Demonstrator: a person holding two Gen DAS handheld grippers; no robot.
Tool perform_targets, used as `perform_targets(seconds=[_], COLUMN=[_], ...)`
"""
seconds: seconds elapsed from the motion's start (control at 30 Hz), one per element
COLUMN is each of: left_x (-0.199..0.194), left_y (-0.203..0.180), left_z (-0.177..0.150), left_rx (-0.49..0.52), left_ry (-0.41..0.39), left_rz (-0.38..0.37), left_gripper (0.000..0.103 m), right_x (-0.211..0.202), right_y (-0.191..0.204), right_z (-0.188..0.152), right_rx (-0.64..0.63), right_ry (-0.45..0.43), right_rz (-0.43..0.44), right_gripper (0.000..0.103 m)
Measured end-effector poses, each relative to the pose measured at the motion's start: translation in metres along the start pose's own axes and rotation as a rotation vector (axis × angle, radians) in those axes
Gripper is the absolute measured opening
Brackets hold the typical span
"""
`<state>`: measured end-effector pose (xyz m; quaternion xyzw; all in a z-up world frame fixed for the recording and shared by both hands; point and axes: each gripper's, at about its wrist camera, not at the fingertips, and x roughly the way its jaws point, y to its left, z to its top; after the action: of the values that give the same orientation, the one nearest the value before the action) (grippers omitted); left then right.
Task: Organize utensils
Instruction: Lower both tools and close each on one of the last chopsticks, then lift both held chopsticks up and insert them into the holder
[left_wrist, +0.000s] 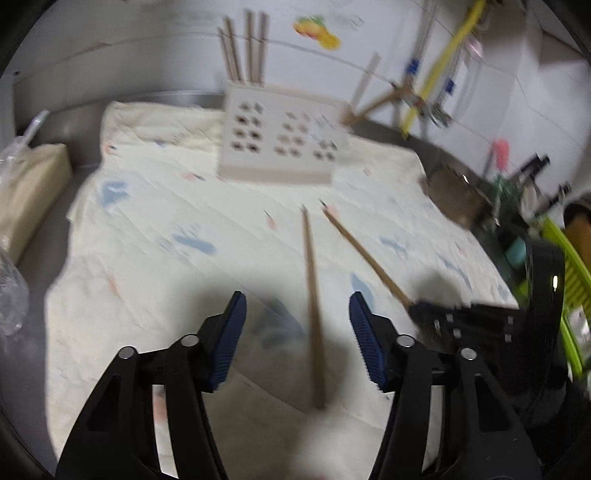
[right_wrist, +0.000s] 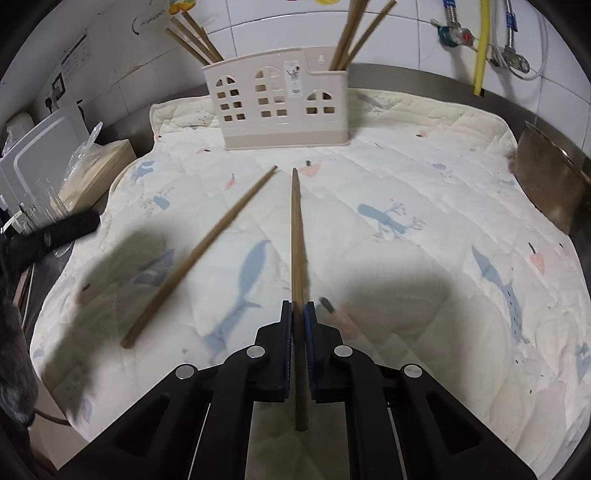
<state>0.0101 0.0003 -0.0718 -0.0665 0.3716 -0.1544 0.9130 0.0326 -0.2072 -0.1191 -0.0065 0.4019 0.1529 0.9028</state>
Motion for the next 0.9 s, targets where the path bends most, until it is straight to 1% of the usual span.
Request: perform_targets(seconds=[0.03, 0.17, 0.3, 0.43, 0.57, 0.63, 0.7, 0.77, 0.9], left_x=[0.004, 0.024, 0.036, 0.046, 0.049, 0.049, 0.049, 0.048, 0.041], left_y=[-0.003, -0.014, -0.016, -0.013, -0.014, -0.016, -0.016, -0.014, -0.016], left_z=[-0.003, -0.015, -0.019, -0.02, -0.02, -0.019, -0.019, -0.018, -0.014], left_rx=[0.007, 0.027, 0.031, 0.024, 0.033, 0.041, 0.042, 0.025, 0.033], left_ry=[0.014, 0.079, 0.105, 0.127, 0.139, 0.138, 0.137, 0.136, 0.12], left_rz=[-0.006, -0.025, -0.013, 0.01, 0.03, 0.048, 0.061, 0.052, 0.041], left_gripper=[0.051, 0.035, 0.025, 0.023, 0.019, 0.015, 0.009, 0.006, 0.006], right_x=[0.0, 0.001, -0.002, -0.005, -0.007, -0.006, -0.005, -0.004, -0.005], right_y=[-0.002, -0.012, -0.012, -0.012, -0.012, -0.013, -0.013, -0.012, -0.013], right_z=[-0.001, -0.004, -0.007, -0.01, -0.012, -0.013, -0.014, -0.015, -0.015], right_rx=[0.0, 0.009, -0.002, -0.008, -0.007, -0.004, -0.002, -0.001, -0.007], right_ry=[0.001, 0.007, 0.001, -0.003, 0.0, 0.004, 0.005, 0.0, -0.003], right_rz=[-0.001, 0.014, 0.017, 0.025, 0.035, 0.042, 0.043, 0.042, 0.038], right_gripper=[0.007, 0.007, 0.008, 0.008, 0.008, 0.009, 0.009, 0.009, 0.007])
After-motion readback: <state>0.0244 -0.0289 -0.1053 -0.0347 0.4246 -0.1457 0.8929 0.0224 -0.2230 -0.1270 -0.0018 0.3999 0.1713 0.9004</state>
